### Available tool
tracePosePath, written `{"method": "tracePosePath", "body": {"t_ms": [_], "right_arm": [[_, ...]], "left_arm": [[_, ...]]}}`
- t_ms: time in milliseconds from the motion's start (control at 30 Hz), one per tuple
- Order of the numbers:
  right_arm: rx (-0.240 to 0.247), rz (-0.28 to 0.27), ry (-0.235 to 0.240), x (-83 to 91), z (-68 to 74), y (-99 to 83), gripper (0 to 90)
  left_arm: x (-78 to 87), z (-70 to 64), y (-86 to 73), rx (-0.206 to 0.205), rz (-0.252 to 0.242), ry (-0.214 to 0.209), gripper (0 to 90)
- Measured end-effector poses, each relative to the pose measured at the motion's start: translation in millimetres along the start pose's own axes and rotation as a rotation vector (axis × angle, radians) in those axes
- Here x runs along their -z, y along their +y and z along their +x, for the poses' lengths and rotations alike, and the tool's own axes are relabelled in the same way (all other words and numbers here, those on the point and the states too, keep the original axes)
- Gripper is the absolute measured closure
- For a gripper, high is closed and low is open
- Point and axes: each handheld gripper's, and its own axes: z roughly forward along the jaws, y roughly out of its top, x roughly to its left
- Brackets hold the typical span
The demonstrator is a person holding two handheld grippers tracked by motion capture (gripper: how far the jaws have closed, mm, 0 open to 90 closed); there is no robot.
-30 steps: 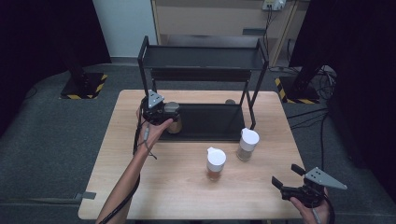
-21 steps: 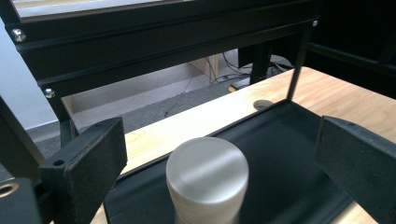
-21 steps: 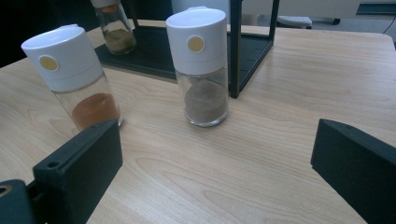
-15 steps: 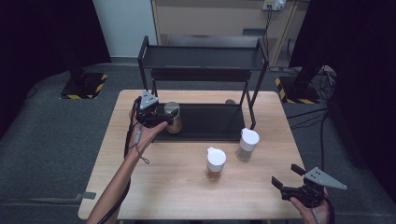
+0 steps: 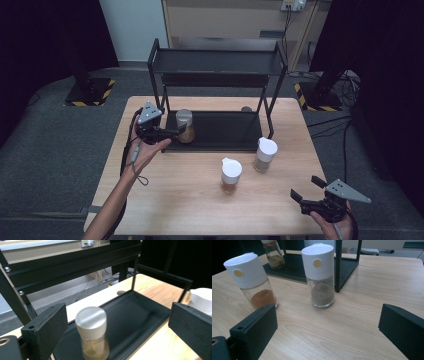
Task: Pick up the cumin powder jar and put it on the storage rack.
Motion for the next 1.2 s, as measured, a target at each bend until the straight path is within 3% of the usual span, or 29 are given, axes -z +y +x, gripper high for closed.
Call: {"method": "tracePosePath", "body": {"t_ms": [233,467,900,1200], "right_arm": [[0.002,0.003,0.001,-0.6,0.5,0.4,2.5],[0.001,0.004,0.002,-0.5,0.6,0.5,2.5],[0.002,0.006,0.000,-0.6,1.0,0.7,2.5],[0.005,0.006,-0.001,-0.7,1.5,0.9,2.5]], "left_arm": [[20.7,-8.6,-7.3,0.002,-0.034,-0.030,1.4],[40.7,-13.5,-19.6,0.022,-0.044,-0.033,1.6],[78.8,-21.4,-61.3,0.067,-0.092,-0.017,1.8],[94.1,-29.9,-84.8,0.056,-0.088,0.019,1.9]]}}
